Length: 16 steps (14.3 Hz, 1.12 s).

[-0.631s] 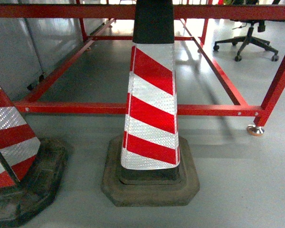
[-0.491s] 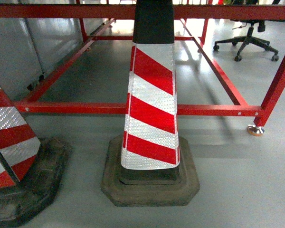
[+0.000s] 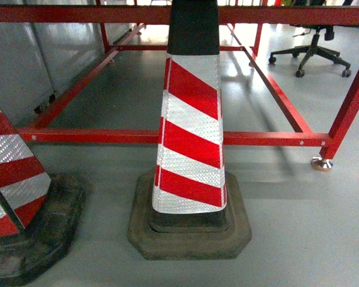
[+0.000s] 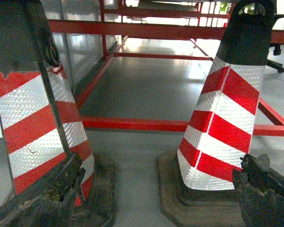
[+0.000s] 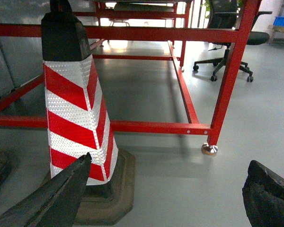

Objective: Sort blue parts and orange caps into right shelf containers

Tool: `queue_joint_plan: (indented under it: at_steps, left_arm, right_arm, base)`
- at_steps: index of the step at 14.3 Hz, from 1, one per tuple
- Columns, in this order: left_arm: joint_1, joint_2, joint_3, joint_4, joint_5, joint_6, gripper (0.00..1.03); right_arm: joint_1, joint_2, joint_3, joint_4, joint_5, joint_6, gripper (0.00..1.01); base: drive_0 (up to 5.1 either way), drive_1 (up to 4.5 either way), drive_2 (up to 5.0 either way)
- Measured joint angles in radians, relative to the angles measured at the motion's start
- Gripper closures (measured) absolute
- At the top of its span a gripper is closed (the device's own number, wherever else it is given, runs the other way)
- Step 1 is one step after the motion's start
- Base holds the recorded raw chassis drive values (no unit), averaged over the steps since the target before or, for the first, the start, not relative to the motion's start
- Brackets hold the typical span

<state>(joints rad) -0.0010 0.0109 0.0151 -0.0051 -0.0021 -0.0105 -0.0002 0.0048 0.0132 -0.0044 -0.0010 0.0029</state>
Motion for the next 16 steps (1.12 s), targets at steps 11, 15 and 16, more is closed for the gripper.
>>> queue_joint_plan:
  at_steps: [11, 15, 16]
  left_arm:
    - [0.0, 0.0, 0.0, 0.0, -0.001, 0.0, 0.05]
    - [0.0, 0.0, 0.0, 0.0, 0.002, 0.003, 0.05]
    - [0.0, 0.0, 0.0, 0.0, 0.003, 0.005, 0.05]
  right_arm:
    - [0.0, 0.0, 0.0, -0.001, 0.001, 0.0, 0.03]
    - [0.0, 0.0, 0.0, -0.002, 0.001, 0.0, 0.03]
    - [0.0, 0.0, 0.0, -0.001, 0.002, 0.0, 0.03]
  base:
    - [0.0, 0.0, 0.0]
    - [0.0, 0.0, 0.0]
    - [0.0, 0.0, 0.0]
